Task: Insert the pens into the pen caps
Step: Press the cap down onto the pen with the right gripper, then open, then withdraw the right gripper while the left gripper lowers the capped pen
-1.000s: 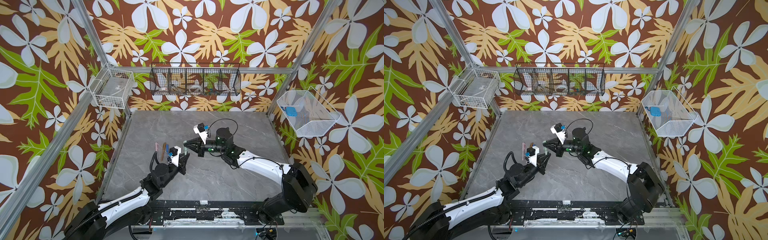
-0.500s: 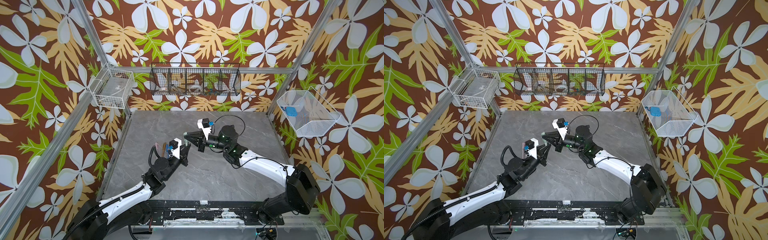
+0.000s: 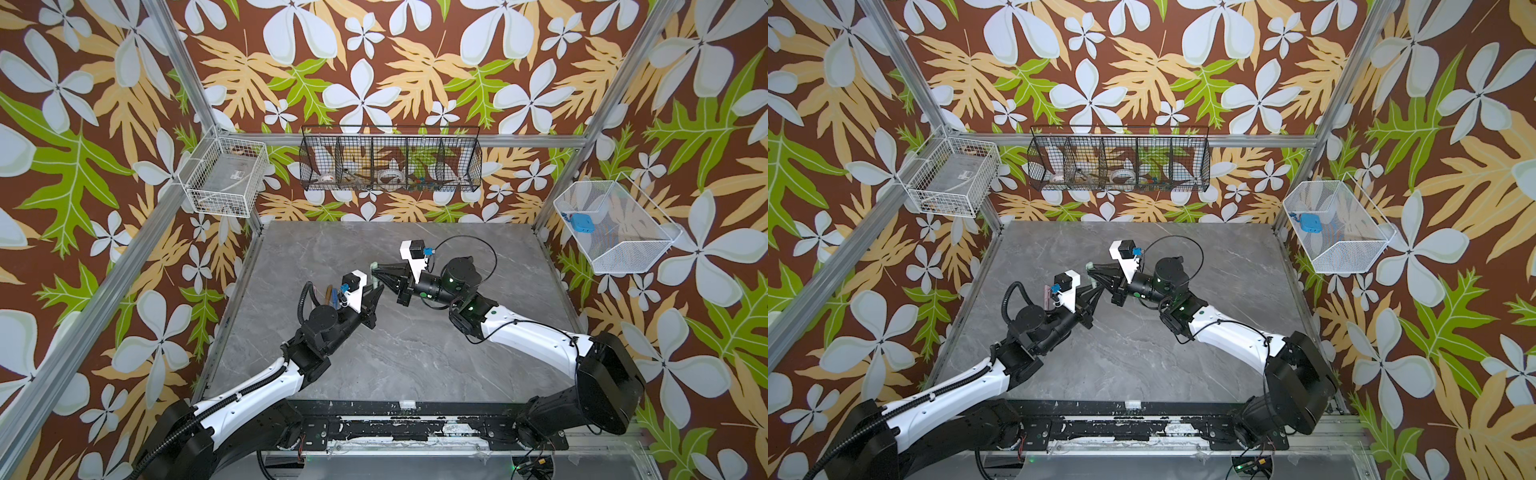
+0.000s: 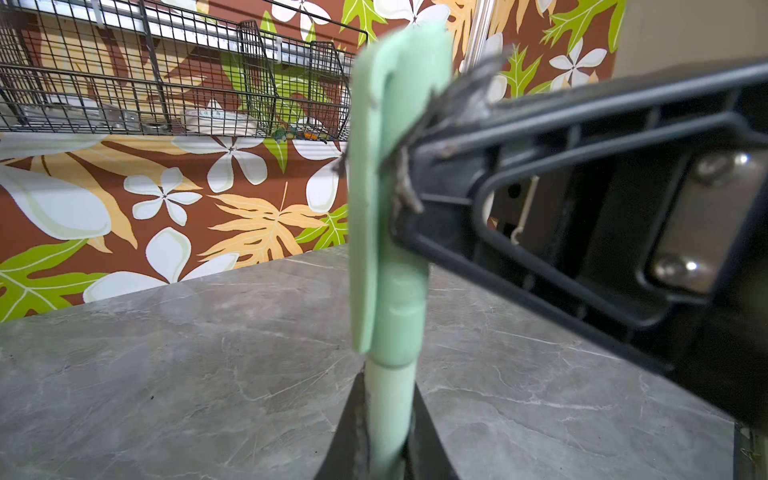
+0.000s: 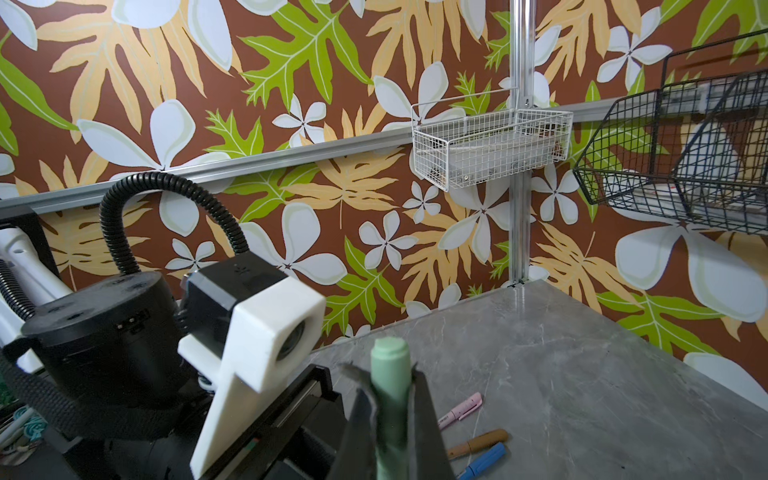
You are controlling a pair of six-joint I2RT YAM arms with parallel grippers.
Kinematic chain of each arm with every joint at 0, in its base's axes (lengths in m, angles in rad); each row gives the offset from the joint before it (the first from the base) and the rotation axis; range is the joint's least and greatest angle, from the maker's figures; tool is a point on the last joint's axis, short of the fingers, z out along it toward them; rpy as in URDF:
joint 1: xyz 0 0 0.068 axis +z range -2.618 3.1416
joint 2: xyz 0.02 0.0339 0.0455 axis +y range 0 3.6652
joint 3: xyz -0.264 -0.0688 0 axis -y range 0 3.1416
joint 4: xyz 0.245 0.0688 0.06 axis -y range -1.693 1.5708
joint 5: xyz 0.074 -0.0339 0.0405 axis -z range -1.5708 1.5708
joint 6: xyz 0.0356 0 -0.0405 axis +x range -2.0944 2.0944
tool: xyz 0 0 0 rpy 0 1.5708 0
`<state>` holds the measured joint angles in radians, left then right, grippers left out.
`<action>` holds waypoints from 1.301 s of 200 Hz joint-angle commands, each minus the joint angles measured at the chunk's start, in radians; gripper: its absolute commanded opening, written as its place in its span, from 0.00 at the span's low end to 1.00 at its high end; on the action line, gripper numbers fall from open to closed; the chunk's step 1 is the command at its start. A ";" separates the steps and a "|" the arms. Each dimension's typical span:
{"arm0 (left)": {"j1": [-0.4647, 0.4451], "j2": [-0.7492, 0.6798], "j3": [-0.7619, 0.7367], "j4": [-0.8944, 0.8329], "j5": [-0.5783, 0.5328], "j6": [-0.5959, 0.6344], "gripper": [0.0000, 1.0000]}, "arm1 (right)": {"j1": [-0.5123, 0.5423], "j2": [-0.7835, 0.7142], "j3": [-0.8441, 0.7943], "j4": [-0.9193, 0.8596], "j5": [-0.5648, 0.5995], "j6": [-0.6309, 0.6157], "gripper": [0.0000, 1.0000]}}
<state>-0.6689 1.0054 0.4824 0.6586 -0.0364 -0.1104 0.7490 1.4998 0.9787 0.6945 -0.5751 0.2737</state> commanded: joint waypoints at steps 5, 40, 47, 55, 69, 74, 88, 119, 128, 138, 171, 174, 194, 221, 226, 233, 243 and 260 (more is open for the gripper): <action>0.034 -0.021 0.022 0.590 -0.100 -0.076 0.00 | 0.018 0.001 -0.045 -0.304 -0.152 0.029 0.00; 0.066 -0.037 0.060 0.517 -0.072 -0.084 0.00 | 0.014 0.003 -0.073 -0.226 -0.162 0.076 0.00; 0.066 -0.035 0.071 0.482 -0.044 -0.075 0.00 | 0.001 -0.004 -0.096 -0.156 -0.179 0.122 0.00; 0.065 -0.030 0.080 0.436 -0.007 -0.067 0.00 | -0.024 -0.017 -0.123 -0.065 -0.188 0.180 0.00; 0.065 -0.015 0.073 0.366 0.038 -0.068 0.00 | -0.066 -0.053 -0.137 -0.020 -0.190 0.203 0.00; 0.065 -0.010 0.064 0.345 0.047 -0.069 0.00 | -0.080 -0.076 -0.138 -0.024 -0.186 0.199 0.01; 0.065 -0.001 0.038 0.269 0.075 -0.078 0.00 | -0.107 -0.138 -0.129 -0.074 -0.171 0.162 0.13; 0.065 0.023 -0.012 0.106 0.165 -0.096 0.00 | -0.125 -0.216 -0.023 -0.376 -0.112 -0.024 0.42; 0.063 0.029 -0.035 0.097 0.190 -0.109 0.00 | -0.124 -0.208 0.013 -0.436 -0.118 -0.051 0.47; 0.063 0.032 -0.059 0.100 0.210 -0.122 0.00 | -0.125 -0.193 0.046 -0.472 -0.133 -0.062 0.51; 0.040 0.017 -0.095 0.094 0.197 -0.128 0.00 | -0.125 -0.107 0.116 -0.473 -0.212 -0.033 0.57; 0.035 0.016 -0.096 0.093 0.193 -0.124 0.00 | -0.125 -0.099 0.121 -0.471 -0.218 -0.029 0.58; 0.016 0.020 -0.091 0.096 0.183 -0.115 0.00 | -0.125 -0.049 0.146 -0.455 -0.253 -0.007 0.59; 0.015 0.051 -0.077 0.090 0.196 -0.108 0.00 | -0.113 -0.019 0.160 -0.422 -0.284 0.013 0.58; 0.015 0.057 -0.076 0.091 0.198 -0.108 0.00 | -0.111 -0.018 0.162 -0.424 -0.287 0.012 0.58; 0.015 0.065 -0.075 0.097 0.202 -0.108 0.00 | -0.109 -0.015 0.163 -0.420 -0.291 0.013 0.57; 0.015 0.076 -0.070 0.097 0.205 -0.109 0.00 | -0.106 -0.013 0.163 -0.415 -0.293 0.014 0.54; 0.015 0.095 -0.055 0.090 0.212 -0.104 0.00 | -0.104 -0.006 0.161 -0.408 -0.294 0.023 0.47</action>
<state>-0.6521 1.0828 0.4053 0.7277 0.1608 -0.2264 0.6441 1.4868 1.1351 0.2466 -0.8425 0.2806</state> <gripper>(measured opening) 0.133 0.514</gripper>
